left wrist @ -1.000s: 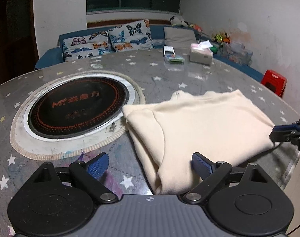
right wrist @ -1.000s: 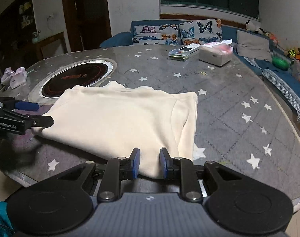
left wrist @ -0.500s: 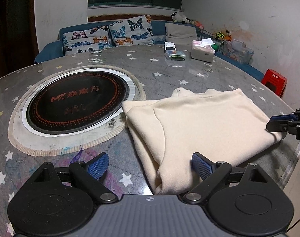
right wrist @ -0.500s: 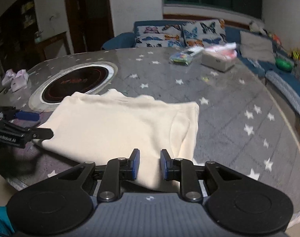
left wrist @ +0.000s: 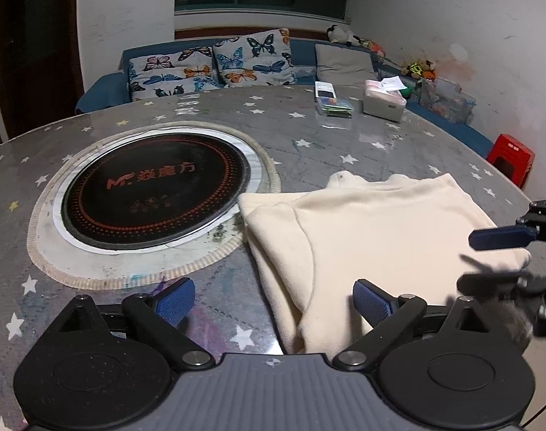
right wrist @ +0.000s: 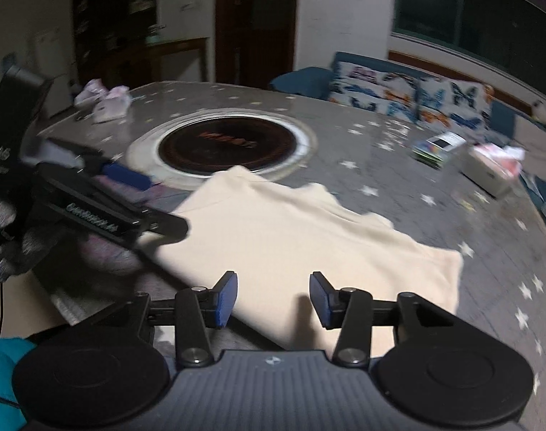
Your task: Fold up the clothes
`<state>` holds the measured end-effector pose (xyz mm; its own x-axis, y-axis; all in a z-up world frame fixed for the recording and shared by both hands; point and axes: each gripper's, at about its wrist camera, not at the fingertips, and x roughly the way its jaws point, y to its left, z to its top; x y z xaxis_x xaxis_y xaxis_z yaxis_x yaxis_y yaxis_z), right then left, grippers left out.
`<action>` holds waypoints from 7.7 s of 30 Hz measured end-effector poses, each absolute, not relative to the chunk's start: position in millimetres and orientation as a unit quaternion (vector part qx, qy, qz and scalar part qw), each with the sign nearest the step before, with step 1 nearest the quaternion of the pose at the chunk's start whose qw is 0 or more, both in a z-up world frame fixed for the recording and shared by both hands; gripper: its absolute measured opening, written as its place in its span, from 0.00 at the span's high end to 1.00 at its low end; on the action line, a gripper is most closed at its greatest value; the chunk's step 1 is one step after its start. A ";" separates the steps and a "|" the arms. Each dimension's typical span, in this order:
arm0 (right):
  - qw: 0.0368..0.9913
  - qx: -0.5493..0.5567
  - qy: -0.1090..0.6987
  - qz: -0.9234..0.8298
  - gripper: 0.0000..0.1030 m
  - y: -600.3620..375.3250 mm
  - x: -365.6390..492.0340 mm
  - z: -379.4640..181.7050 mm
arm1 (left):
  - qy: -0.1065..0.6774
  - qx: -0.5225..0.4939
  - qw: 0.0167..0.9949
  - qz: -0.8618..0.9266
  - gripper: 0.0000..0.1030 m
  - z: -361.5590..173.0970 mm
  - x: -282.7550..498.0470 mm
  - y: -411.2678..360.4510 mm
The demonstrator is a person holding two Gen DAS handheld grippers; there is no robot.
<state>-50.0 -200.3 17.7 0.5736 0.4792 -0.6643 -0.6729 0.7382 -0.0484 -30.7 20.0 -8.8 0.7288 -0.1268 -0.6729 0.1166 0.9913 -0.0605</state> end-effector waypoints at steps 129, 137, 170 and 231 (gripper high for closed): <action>0.914 0.090 0.356 0.170 0.87 -314.5 42.0 -19.1 | 0.413 -0.214 0.884 -0.056 0.75 -17.9 31.0 23.9; 0.937 0.070 0.303 0.160 0.90 -328.8 33.5 13.5 | 0.398 -0.169 0.898 -0.084 0.79 0.7 54.6 -4.5; 0.943 0.044 0.329 -0.015 0.88 -444.1 84.2 -10.2 | 0.411 -0.088 0.890 -0.177 0.75 -18.9 133.8 -127.1; 0.944 0.040 0.321 0.070 0.34 -380.8 46.7 -4.1 | 0.363 0.007 0.914 -0.180 0.44 1.9 123.5 -159.5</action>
